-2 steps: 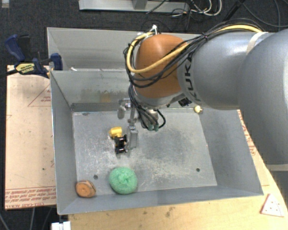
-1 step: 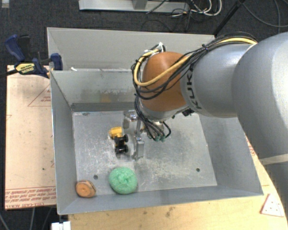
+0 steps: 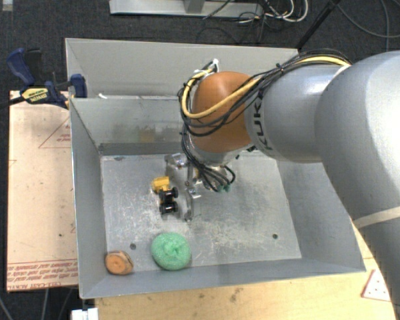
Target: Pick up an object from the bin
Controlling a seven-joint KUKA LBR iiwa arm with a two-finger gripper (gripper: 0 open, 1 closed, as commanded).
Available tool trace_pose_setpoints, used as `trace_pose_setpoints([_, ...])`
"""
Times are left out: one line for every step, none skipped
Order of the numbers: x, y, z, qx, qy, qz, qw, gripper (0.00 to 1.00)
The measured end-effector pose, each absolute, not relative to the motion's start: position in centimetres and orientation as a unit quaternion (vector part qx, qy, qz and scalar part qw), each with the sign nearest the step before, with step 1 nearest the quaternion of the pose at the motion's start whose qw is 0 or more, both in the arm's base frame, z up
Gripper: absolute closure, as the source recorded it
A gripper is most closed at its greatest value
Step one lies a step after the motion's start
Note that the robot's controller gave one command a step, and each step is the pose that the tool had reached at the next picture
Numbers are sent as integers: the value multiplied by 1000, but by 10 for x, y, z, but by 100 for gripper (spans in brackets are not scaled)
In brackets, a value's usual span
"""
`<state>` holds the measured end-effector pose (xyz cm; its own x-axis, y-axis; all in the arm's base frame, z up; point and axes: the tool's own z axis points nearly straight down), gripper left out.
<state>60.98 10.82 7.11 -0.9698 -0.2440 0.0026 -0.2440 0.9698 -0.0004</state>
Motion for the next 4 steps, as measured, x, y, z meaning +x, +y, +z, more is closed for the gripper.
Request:
trace_pose_setpoints([611, 123, 72, 224, -975, -1, -2, 0])
trace_pose_setpoints([610, 133, 74, 141, -990, -1, -1, 0])
trace_pose_setpoints([602, 129, 73, 225, -974, -1, -1, 100])
trace_pose_setpoints([602, 129, 73, 225, -974, -1, -1, 100])
